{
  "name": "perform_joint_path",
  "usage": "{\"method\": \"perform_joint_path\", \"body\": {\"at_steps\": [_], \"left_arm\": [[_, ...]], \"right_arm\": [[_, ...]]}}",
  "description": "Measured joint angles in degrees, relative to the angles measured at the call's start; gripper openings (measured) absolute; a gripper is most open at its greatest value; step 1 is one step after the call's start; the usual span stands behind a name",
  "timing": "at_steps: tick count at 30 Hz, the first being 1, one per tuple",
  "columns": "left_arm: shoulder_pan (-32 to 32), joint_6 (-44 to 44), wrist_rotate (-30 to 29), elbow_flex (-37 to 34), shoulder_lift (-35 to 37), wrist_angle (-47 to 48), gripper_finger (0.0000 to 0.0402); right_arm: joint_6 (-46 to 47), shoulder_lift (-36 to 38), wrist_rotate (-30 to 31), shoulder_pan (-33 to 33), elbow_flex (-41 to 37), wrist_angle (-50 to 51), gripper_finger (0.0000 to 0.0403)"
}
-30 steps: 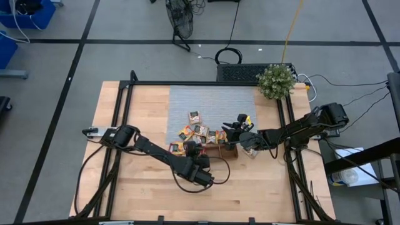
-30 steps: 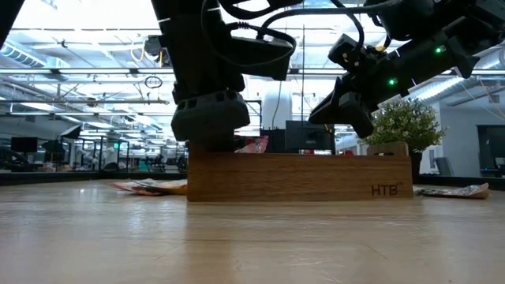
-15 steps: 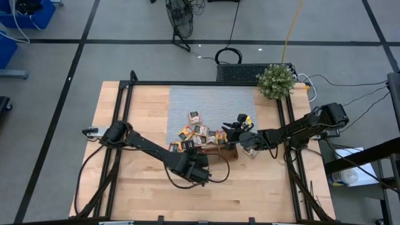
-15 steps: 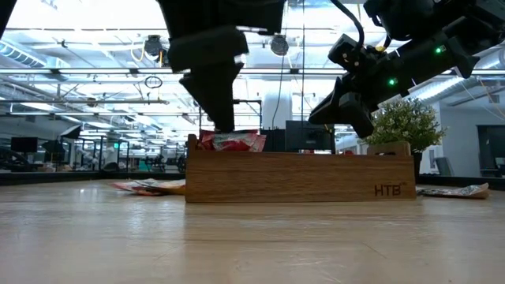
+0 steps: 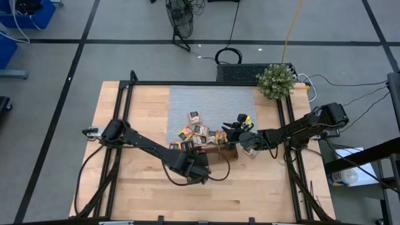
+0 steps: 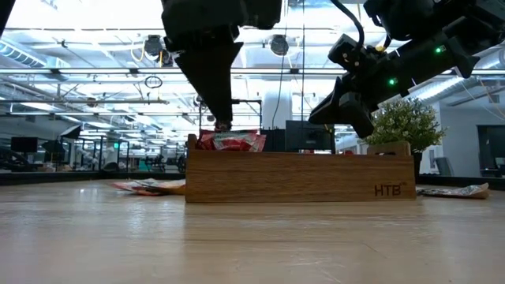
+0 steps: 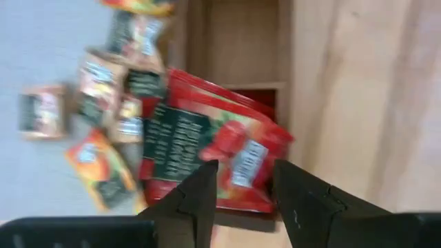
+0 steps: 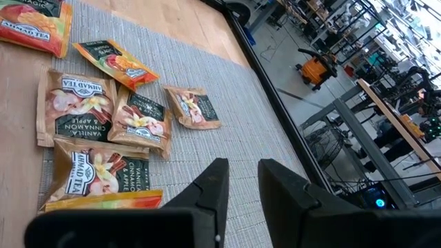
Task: Pick & Place Tea
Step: Put the red tea bag into the left section of the wooden organizer
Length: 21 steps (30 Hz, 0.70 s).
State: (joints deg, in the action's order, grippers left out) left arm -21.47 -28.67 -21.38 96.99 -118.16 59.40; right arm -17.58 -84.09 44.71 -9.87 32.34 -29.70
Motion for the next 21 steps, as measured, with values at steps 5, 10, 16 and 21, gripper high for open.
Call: {"method": "perform_joint_path", "body": {"at_steps": [5,10,16,21], "left_arm": [[0.8,1.1,3.8,-2.2,-0.1,-2.8,0.0141],[2.6,2.8,4.5,-6.2,0.0,-5.8,0.0076],[5.3,4.7,9.5,-9.0,0.1,-10.6,0.0012],[6.5,5.5,9.5,-11.1,0.3,-14.9,0.0005]], "right_arm": [[0.0,0.0,0.0,0.0,0.0,0.0,0.0070],[0.0,0.0,0.0,0.0,0.0,0.0,0.0070],[0.0,0.0,0.0,0.0,0.0,0.0,0.0070],[0.0,0.0,0.0,0.0,0.0,0.0,0.0070]]}}
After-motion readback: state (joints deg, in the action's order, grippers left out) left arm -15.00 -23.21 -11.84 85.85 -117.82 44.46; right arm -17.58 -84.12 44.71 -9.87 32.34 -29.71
